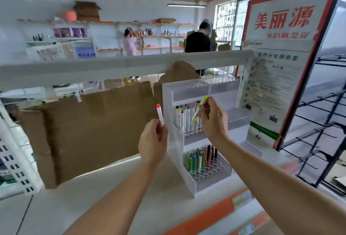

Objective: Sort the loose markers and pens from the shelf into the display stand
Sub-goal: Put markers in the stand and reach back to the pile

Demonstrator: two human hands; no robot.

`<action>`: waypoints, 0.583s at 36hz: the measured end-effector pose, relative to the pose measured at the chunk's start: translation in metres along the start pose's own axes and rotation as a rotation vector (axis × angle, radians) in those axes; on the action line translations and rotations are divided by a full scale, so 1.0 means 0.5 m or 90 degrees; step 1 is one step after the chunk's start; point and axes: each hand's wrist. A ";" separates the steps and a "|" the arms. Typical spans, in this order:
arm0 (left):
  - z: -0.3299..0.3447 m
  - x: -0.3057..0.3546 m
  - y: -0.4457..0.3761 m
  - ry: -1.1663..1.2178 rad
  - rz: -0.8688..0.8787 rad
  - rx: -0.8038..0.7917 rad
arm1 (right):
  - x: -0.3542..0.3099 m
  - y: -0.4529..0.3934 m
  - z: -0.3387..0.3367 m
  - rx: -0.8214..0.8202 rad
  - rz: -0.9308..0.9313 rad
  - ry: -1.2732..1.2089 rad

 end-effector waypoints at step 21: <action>0.071 -0.006 -0.015 -0.078 -0.042 0.063 | 0.082 -0.037 0.060 -0.330 -0.059 0.047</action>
Point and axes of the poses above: each hand's wrist, its own y-axis away from the middle knuckle, its own z-axis out of the palm, x = y × z, and after that the axes turned 2 degrees about -z, right-handed
